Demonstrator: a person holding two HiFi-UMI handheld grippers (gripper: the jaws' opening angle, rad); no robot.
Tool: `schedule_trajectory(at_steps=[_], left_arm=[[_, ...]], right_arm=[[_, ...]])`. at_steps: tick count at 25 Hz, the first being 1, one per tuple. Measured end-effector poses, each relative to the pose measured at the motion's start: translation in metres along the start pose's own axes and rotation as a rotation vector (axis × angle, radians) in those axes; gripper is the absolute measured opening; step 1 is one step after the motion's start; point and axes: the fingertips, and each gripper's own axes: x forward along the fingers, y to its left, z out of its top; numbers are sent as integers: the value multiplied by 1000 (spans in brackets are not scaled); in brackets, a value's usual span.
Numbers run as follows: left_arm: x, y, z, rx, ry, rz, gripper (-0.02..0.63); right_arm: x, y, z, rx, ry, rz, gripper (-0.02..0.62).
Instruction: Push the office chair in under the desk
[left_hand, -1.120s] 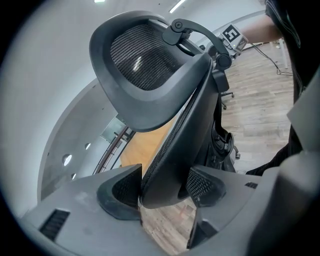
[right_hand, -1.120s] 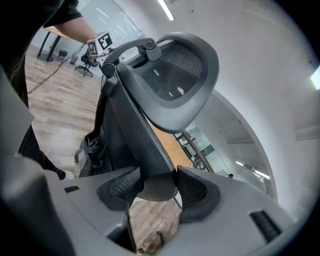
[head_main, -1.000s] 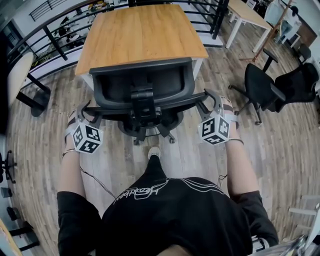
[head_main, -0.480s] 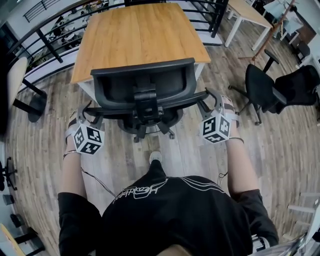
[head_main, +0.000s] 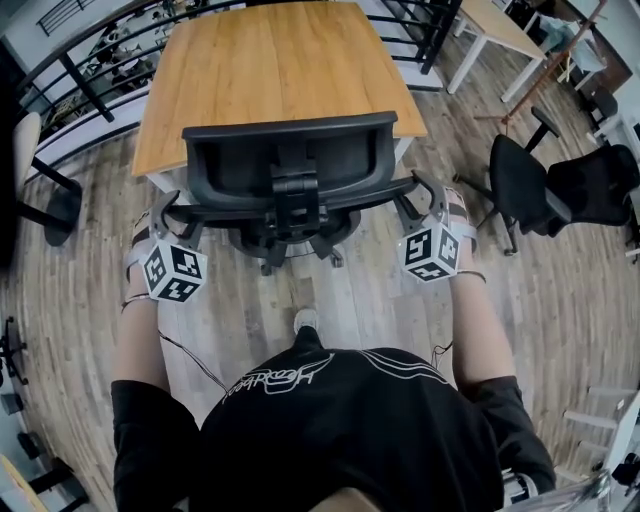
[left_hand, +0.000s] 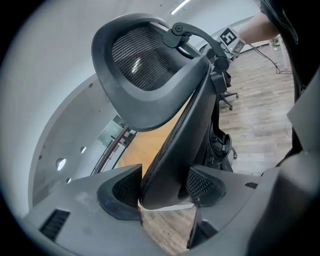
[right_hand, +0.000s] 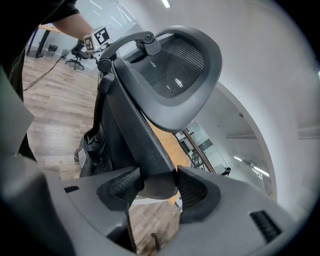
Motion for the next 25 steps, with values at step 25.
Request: schedule_trajectory(at_steps=[25], left_arm=[[101,61,2,-4,-10,22,256]], right_arm=[[112,-38,14,0,-8,-24,252]])
